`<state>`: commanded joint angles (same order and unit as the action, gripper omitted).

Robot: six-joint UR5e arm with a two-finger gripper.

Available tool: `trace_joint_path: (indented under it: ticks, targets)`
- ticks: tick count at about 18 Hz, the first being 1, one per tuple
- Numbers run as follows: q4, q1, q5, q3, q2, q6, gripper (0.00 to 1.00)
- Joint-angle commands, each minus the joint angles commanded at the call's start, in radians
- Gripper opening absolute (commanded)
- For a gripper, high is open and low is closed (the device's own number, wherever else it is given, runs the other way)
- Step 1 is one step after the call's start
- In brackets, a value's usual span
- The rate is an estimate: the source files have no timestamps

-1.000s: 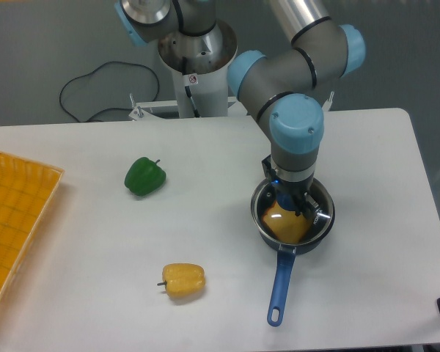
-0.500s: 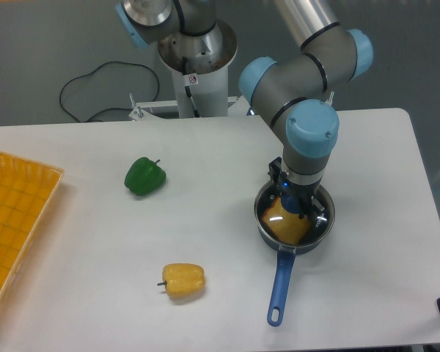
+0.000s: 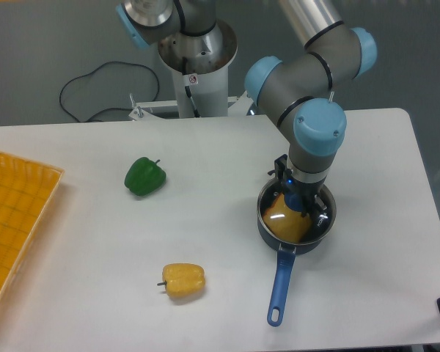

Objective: Close the pot lid
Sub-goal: 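Set the lid onto the saucepan rim and hold it in place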

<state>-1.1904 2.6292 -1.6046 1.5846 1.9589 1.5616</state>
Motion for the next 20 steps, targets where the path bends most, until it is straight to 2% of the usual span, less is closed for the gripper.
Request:
trace_joint_path:
  ticks: [3,11,12,13,15,17,18,19,20]
  targets:
    - [0.002,0.003,0.0,0.002,0.0,0.0,0.3]
    - [0.0,0.002,0.0,0.0,0.002,-0.008,0.31]
    - [0.0,0.002,0.0,0.0,0.002,-0.005,0.36]
    - [0.002,0.003,0.002,0.0,0.003,-0.005,0.46]
    - [0.002,0.0,0.0,0.0,0.008,-0.006,0.47]
    - [0.009,0.0,0.0,-0.002,0.008,-0.008,0.54]
    - [0.012,0.0,0.0,0.0,0.009,-0.005,0.61]
    - [0.014,-0.002,0.0,0.0,0.009,-0.003,0.74]
    - [0.015,-0.002,-0.003,-0.002,0.011,-0.002,0.83]
